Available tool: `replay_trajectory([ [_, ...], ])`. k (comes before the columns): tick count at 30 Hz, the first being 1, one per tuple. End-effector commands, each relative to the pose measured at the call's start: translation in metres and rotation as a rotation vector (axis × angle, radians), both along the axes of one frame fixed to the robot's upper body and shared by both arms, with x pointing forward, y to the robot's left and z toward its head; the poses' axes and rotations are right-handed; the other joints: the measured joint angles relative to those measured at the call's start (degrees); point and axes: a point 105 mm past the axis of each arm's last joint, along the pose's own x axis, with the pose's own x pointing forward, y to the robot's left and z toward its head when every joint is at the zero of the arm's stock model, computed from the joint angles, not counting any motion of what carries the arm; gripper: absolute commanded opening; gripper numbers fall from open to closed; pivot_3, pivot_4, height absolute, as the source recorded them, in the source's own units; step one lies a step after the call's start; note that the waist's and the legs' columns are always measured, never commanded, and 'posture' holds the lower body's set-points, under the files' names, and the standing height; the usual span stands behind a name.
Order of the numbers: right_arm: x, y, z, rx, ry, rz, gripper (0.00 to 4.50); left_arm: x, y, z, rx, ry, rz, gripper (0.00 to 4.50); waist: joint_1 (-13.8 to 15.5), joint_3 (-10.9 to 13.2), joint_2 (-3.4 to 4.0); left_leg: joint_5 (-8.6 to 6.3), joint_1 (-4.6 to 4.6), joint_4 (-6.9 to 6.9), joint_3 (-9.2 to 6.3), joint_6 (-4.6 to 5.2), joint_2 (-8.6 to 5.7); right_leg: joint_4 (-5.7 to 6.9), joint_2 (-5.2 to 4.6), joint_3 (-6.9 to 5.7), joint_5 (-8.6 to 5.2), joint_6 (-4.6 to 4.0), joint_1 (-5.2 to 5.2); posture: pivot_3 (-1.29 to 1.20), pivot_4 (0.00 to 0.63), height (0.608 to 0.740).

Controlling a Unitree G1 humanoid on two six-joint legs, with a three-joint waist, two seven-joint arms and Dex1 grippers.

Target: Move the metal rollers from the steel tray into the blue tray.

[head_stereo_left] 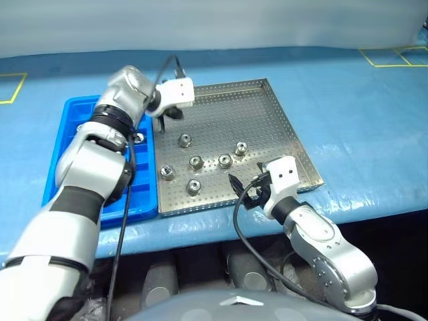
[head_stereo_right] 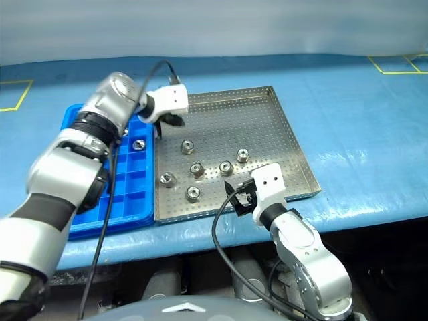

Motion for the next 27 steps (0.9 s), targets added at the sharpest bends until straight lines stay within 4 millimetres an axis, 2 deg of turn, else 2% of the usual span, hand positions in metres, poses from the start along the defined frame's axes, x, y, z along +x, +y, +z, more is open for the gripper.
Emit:
replay_trajectory([
  [1,0.002,0.004,0.01,0.01,-0.039,0.029,4.5,0.002,0.023,0.021,-0.145,-0.092,0.109,0.02,0.17,-0.02,0.04,0.0,0.07,-0.04,0.04,0.0,0.0,0.04,0.0,0.05,-0.01,-0.01,0.01,-0.05,0.15,0.74],
  [5,0.006,0.009,0.01,0.012,-0.031,0.07,4.5,-0.014,0.034,0.001,-0.16,-0.023,0.107,0.02,1.53,-0.03,0.06,0.01,0.15,0.02,0.0,-0.02,0.0,0.24,0.01,0.01,-0.03,-0.04,0.04,0.0,0.15,0.74],
  [8,0.008,0.012,0.01,0.002,-0.032,0.09,4.5,-0.034,0.028,-0.016,-0.122,0.085,0.007,0.58,3.06,-0.01,0.02,0.03,0.09,0.14,0.0,-0.05,-0.01,0.26,0.0,-0.01,-0.01,-0.01,0.03,0.01,0.15,0.74],
  [11,0.01,0.013,0.01,-0.001,-0.033,0.097,4.5,-0.045,0.019,-0.024,-0.087,0.169,-0.073,1.6,4.7,-0.01,0.0,0.04,0.07,0.18,-0.01,-0.07,-0.05,0.25,-0.03,-0.03,-0.01,-0.01,0.04,0.02,0.15,0.74],
  [16,0.009,0.012,0.01,-0.001,-0.038,0.082,4.5,-0.035,-0.007,-0.023,-0.052,0.161,-0.124,3.17,5.93,-0.01,-0.01,0.04,0.06,0.27,-0.01,-0.07,-0.08,0.21,-0.04,-0.04,0.0,0.01,0.1,-0.03,0.15,0.74],
  [22,0.006,0.006,0.009,0.0,-0.04,0.036,4.5,-0.03,-0.036,-0.033,0.022,0.186,-0.191,3.17,4.68,-0.02,-0.01,0.03,0.04,0.31,0.02,-0.05,-0.11,0.13,-0.04,0.02,0.04,0.08,0.11,-0.09,0.15,0.74],
  [27,0.004,0.004,0.009,0.003,-0.043,0.009,4.5,-0.03,-0.048,-0.047,0.085,0.214,-0.211,3.17,2.85,-0.02,-0.01,0.03,0.04,0.29,0.01,-0.05,-0.1,0.15,-0.01,0.04,0.04,0.08,0.1,-0.13,0.15,0.74],
])
